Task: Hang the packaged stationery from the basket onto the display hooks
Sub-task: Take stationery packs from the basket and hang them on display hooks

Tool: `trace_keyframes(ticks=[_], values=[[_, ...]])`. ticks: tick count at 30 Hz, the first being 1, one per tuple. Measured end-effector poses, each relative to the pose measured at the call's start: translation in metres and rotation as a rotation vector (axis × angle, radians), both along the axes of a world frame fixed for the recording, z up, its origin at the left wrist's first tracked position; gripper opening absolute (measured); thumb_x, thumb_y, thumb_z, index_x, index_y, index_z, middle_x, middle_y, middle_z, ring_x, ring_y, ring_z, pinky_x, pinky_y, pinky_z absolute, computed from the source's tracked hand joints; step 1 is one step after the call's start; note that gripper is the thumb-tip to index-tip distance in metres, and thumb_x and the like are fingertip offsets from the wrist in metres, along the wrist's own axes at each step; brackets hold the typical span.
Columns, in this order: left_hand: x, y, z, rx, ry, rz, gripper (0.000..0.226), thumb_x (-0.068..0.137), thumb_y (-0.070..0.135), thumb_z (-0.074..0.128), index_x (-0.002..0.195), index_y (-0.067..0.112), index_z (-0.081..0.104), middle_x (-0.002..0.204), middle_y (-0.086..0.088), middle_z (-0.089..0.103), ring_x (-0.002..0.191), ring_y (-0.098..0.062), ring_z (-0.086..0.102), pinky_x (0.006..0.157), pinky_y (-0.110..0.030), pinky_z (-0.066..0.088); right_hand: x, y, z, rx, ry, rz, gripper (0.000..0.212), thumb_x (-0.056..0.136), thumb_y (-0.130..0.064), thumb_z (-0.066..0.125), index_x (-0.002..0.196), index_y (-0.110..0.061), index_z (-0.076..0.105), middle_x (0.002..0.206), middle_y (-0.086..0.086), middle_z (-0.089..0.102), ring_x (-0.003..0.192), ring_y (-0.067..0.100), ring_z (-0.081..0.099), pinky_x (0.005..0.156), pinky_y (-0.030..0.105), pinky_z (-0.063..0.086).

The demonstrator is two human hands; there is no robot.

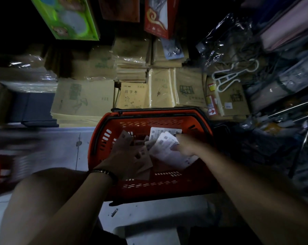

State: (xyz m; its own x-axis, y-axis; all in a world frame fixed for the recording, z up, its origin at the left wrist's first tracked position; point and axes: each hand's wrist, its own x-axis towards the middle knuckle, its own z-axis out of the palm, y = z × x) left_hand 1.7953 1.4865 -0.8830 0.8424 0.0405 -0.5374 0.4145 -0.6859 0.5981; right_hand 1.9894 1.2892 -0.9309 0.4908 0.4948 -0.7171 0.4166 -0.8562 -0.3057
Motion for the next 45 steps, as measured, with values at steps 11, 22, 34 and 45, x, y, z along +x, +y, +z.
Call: trace_keyframes(ticks=[11, 22, 34, 45], values=[[0.008, -0.03, 0.03, -0.741, 0.015, 0.551, 0.042, 0.094, 0.029, 0.082, 0.131, 0.019, 0.066, 0.116, 0.006, 0.082, 0.105, -0.015, 0.079, 0.079, -0.028, 0.066, -0.051, -0.023, 0.083, 0.697, 0.439, -0.724, 0.023, 0.095, -0.009, 0.075, 0.118, -0.011, 0.075, 0.111, 0.003, 0.08, 0.104, 0.024, 0.077, 0.091, 0.042, 0.062], [0.006, -0.027, 0.037, -0.614, -0.206, 0.695, 0.021, 0.102, 0.011, 0.07, 0.122, 0.019, 0.071, 0.087, 0.008, 0.08, 0.067, -0.003, 0.071, 0.059, -0.016, 0.054, -0.048, -0.013, 0.081, 0.831, 0.639, -1.009, 0.037, 0.108, -0.034, 0.05, 0.126, -0.011, 0.073, 0.121, 0.014, 0.077, 0.112, 0.034, 0.073, 0.094, 0.051, 0.057], [-0.004, -0.005, 0.036, -0.555, -0.306, 0.988, 0.029, 0.09, 0.018, 0.083, 0.115, 0.024, 0.07, 0.112, 0.005, 0.078, 0.104, -0.02, 0.077, 0.08, -0.043, 0.067, -0.025, -0.029, 0.071, 0.978, 0.037, -1.026, 0.019, 0.106, -0.016, 0.059, 0.102, -0.027, 0.075, 0.103, -0.01, 0.08, 0.096, 0.016, 0.076, 0.076, 0.032, 0.062], [-0.004, -0.006, 0.043, -0.12, -0.616, 0.822, 0.067, 0.074, -0.003, 0.091, 0.095, 0.058, 0.075, 0.177, -0.017, 0.014, 0.166, -0.023, -0.004, 0.133, -0.055, 0.018, -0.035, -0.027, 0.063, 1.107, 0.067, -0.905, 0.019, 0.099, -0.005, 0.067, 0.099, -0.022, 0.076, 0.109, -0.001, 0.08, 0.099, 0.015, 0.077, 0.075, 0.026, 0.06]])
